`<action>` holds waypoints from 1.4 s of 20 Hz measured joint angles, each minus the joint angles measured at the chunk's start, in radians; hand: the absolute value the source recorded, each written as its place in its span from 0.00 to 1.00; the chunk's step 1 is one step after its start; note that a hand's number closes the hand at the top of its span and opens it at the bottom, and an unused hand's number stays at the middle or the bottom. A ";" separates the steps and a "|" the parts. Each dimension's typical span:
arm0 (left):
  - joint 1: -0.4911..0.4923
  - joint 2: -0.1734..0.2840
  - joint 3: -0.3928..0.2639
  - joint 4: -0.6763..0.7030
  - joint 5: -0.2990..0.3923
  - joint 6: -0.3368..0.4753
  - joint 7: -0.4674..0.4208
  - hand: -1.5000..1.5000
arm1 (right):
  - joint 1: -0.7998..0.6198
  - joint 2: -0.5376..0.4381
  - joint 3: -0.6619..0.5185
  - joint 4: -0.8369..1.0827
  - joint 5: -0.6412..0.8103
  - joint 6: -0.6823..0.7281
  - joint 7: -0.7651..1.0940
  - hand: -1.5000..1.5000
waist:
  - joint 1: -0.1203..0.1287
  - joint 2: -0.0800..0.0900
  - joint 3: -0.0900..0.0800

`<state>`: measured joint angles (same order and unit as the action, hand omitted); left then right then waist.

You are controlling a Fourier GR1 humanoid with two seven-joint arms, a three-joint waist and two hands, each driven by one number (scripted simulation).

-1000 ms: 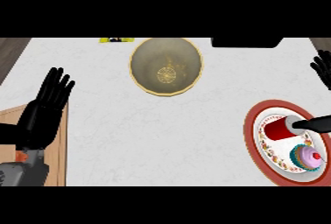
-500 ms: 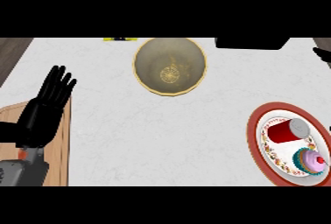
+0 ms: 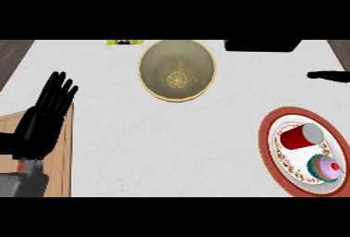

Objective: Pick the can from the plate and place it in the bowl

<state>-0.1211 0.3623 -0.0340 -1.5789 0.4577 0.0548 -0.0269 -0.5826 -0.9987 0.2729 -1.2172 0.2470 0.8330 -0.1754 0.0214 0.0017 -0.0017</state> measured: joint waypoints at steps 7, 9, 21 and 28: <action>-0.005 -0.010 0.046 0.011 -0.012 -0.017 0.012 0.50 | 0.023 0.065 -0.059 -0.040 0.039 0.061 0.068 0.00 | -0.016 -0.002 0.001; -0.003 -0.014 0.053 0.004 -0.015 -0.021 0.026 0.50 | 0.062 0.093 -0.081 -0.088 0.034 0.069 0.108 0.00 | -0.020 -0.003 0.001; 0.010 -0.047 0.089 0.002 -0.047 -0.057 0.031 0.50 | 0.264 0.150 -0.164 -0.144 0.206 -0.087 -0.046 0.00 | -0.023 -0.003 0.002; 0.008 -0.069 0.111 -0.002 -0.069 -0.075 0.038 0.50 | 0.311 0.211 -0.190 -0.117 0.318 -0.170 -0.145 0.00 | -0.020 -0.002 0.002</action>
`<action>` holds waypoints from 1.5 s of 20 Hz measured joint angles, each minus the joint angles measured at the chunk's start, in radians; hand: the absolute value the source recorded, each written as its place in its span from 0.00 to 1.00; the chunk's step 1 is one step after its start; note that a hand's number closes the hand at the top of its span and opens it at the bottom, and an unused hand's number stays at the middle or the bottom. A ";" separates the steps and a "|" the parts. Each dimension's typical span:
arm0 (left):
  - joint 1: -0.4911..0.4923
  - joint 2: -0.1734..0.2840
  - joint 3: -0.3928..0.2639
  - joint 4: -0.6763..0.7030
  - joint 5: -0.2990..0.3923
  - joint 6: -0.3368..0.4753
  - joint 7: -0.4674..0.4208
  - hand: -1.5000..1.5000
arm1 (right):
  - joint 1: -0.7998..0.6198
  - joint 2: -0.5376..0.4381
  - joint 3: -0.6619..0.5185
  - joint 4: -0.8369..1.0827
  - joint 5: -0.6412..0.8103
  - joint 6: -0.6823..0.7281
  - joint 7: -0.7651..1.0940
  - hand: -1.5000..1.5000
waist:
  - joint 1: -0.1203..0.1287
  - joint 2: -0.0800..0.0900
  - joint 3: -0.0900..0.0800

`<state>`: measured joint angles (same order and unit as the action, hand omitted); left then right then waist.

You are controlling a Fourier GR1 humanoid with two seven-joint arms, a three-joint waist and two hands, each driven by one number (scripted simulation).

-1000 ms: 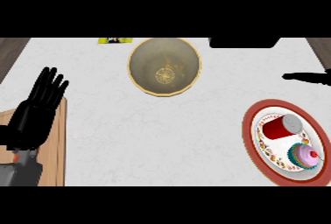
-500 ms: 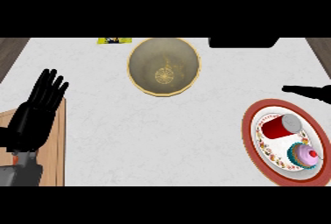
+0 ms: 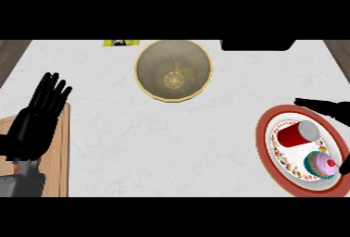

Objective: Pick the can from the plate and place it in the bowl

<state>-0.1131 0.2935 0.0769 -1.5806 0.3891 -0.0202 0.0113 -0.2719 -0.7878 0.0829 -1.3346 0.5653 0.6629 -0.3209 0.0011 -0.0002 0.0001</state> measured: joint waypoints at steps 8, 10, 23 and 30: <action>0.003 -0.022 0.010 -0.043 -0.019 -0.009 0.046 0.50 | -0.033 0.074 0.013 0.076 0.126 -0.022 -0.040 0.00 | 0.003 -0.001 -0.002; 0.000 -0.031 0.011 -0.036 -0.029 -0.015 0.041 0.50 | -0.062 0.098 0.017 0.100 0.156 -0.014 -0.031 0.00 | 0.004 -0.001 -0.003; -0.031 -0.047 0.047 -0.023 -0.046 -0.038 0.056 0.50 | -0.097 0.154 0.070 0.173 0.351 -0.129 -0.134 1.00 | 0.004 -0.001 -0.002; -0.040 -0.056 0.064 -0.005 -0.062 -0.046 0.048 0.50 | -0.108 0.154 0.057 0.177 0.417 -0.177 -0.211 1.00 | 0.002 0.000 0.000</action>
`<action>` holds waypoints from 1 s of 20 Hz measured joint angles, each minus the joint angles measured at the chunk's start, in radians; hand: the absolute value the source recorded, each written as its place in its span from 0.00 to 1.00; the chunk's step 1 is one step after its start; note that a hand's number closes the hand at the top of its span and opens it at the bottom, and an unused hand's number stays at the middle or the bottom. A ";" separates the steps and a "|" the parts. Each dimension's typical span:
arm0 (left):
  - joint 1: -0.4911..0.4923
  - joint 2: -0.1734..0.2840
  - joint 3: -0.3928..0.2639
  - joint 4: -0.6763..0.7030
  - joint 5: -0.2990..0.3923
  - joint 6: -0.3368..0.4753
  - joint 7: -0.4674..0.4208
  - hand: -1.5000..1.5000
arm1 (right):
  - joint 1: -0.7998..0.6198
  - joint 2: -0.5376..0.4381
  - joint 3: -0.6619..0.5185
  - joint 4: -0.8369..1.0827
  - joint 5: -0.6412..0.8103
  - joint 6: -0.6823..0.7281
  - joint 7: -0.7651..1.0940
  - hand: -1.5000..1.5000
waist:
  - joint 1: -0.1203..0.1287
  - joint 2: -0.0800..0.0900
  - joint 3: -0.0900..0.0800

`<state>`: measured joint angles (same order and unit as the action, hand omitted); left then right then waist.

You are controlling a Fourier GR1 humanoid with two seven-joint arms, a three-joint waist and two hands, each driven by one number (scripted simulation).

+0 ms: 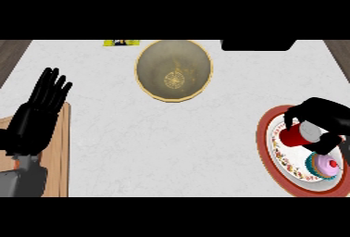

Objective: Pick the can from the plate and place it in the bowl

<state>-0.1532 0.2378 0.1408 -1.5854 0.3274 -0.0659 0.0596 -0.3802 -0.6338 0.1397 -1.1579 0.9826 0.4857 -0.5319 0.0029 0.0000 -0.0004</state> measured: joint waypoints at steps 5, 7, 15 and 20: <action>0.001 -0.011 -0.011 -0.009 -0.011 0.006 0.006 0.50 | -0.001 0.194 0.068 -0.152 0.038 0.049 0.222 1.00 | 0.000 -0.007 -0.004; 0.003 -0.014 -0.019 -0.010 -0.011 0.000 0.006 0.50 | -0.016 0.330 0.118 -0.175 0.063 0.053 0.348 1.00 | 0.016 -0.008 -0.005; -0.024 -0.020 -0.037 0.002 -0.012 -0.005 0.021 0.50 | -0.132 0.589 0.314 -0.267 0.029 -0.039 0.887 1.00 | 0.051 -0.006 -0.002; -0.024 -0.018 -0.028 0.014 -0.006 -0.013 0.016 0.50 | -0.250 0.621 0.411 -0.371 -0.009 -0.121 1.230 1.00 | 0.046 -0.009 -0.002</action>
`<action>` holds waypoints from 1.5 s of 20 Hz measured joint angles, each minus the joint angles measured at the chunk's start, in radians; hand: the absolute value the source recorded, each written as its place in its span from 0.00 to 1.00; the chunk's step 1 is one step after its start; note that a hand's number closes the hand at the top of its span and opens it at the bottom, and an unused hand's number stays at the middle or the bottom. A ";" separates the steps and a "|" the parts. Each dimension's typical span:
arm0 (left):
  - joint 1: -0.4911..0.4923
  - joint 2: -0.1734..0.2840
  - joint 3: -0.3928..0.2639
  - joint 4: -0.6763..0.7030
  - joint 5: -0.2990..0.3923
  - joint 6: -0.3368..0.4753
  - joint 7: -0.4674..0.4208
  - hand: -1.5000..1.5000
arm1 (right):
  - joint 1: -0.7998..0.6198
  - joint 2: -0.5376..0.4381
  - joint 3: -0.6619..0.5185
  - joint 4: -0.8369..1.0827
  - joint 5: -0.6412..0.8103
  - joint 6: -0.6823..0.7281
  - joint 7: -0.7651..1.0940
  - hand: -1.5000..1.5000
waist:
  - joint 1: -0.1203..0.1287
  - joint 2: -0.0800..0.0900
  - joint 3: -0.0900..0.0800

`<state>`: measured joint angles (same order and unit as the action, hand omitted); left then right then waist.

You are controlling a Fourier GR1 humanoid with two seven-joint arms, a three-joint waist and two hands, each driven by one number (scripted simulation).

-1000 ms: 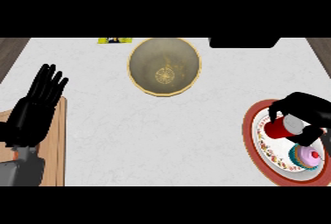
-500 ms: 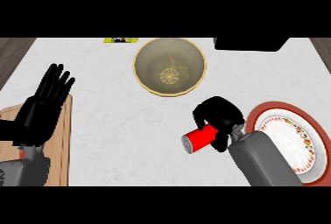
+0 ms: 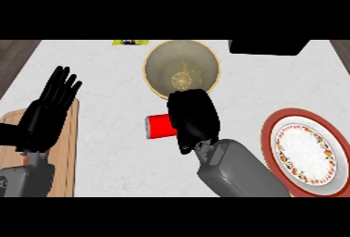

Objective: Pick the can from the plate and place it in the bowl

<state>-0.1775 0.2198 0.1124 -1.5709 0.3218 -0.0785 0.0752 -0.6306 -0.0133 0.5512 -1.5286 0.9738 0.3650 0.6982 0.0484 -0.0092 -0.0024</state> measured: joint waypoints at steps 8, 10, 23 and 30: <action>0.012 -0.013 -0.008 -0.008 -0.014 0.009 -0.006 0.50 | -0.289 0.004 0.051 -0.004 -0.065 -0.087 0.341 1.00 | -0.009 0.004 0.000; 0.020 -0.002 0.003 -0.020 -0.005 0.002 -0.001 0.50 | -0.339 0.004 0.031 0.038 -0.072 -0.110 0.357 1.00 | -0.012 0.006 0.001; 0.036 -0.004 0.015 -0.045 -0.011 0.004 0.000 0.50 | -0.491 -0.004 -0.241 0.435 -0.027 -0.389 0.198 1.00 | -0.024 0.015 0.002; 0.015 -0.002 0.018 -0.014 -0.014 -0.013 -0.015 0.50 | -0.579 -0.012 -0.370 0.770 -0.041 -0.569 0.002 1.00 | -0.012 0.023 0.002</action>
<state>-0.1625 0.2175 0.1306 -1.5846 0.3078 -0.0914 0.0604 -1.2093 -0.0258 0.1815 -0.7584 0.9329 -0.2045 0.7001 0.0362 0.0138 -0.0008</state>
